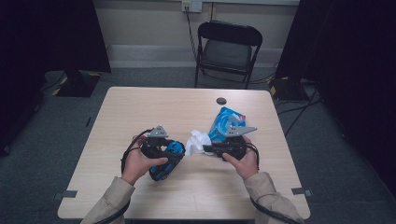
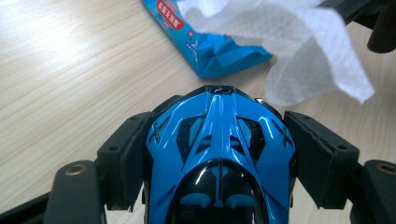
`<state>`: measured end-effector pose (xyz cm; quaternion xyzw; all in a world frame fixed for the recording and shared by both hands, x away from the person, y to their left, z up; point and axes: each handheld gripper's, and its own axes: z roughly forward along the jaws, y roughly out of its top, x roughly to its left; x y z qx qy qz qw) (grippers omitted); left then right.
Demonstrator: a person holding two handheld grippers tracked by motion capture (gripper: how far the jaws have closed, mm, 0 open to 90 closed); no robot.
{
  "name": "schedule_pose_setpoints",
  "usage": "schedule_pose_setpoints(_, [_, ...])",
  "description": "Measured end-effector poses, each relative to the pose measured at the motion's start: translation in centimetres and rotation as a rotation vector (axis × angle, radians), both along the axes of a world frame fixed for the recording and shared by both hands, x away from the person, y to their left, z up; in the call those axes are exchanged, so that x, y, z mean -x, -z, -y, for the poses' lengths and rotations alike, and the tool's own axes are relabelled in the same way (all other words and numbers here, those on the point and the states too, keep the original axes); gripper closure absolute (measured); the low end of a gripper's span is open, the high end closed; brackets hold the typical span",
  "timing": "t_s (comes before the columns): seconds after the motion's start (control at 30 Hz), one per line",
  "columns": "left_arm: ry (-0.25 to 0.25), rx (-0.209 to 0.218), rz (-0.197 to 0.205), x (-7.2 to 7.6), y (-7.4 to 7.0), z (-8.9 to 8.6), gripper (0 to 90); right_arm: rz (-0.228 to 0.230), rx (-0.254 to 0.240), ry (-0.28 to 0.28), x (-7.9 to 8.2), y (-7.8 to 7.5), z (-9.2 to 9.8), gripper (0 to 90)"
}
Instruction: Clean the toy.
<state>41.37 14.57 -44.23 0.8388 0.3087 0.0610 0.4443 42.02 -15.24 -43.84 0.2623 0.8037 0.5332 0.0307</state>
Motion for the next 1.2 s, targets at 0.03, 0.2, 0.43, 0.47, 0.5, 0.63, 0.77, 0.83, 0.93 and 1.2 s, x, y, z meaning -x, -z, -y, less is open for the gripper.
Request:
schedule_pose_setpoints(0.03, [0.001,0.003,-0.003,0.0,0.0,0.1,26.2,0.001,0.000,-0.003,0.0,-0.1,0.0,83.9])
schedule_pose_setpoints(0.2, [0.015,0.008,0.001,0.1,-0.2,0.8,26.2,0.003,-0.005,-0.011,0.0,-0.2,-0.3,83.9])
schedule_pose_setpoints(0.43, [0.025,0.012,0.000,0.0,-0.1,1.5,26.2,0.000,0.002,-0.033,0.2,0.1,-1.2,83.9])
schedule_pose_setpoints(0.47, [0.025,0.016,-0.002,0.0,-0.2,1.5,26.2,-0.002,0.003,-0.034,0.2,0.2,-1.3,83.9])
schedule_pose_setpoints(0.5, [0.025,0.020,0.000,0.0,-0.2,1.6,26.2,-0.005,0.001,-0.036,0.2,0.3,-1.4,83.9])
schedule_pose_setpoints(0.63, [0.030,0.022,0.008,0.1,-0.4,1.8,26.1,-0.010,0.012,-0.045,0.2,0.5,-1.7,83.9])
schedule_pose_setpoints(0.77, [0.033,0.020,0.010,0.1,-0.6,2.0,26.2,-0.013,0.014,-0.051,0.3,0.7,-2.1,83.9])
schedule_pose_setpoints(0.83, [0.033,0.018,0.011,0.1,-0.6,2.1,26.2,-0.013,0.015,-0.054,0.3,0.8,-2.2,83.9])
schedule_pose_setpoints(0.93, [0.033,0.017,0.010,0.1,-0.6,2.0,26.2,-0.012,0.015,-0.056,0.4,0.8,-2.3,83.9])
schedule_pose_setpoints(1.2, [0.027,0.018,0.018,0.1,-0.9,1.9,26.2,-0.017,0.019,-0.058,0.4,1.1,-2.4,83.9])
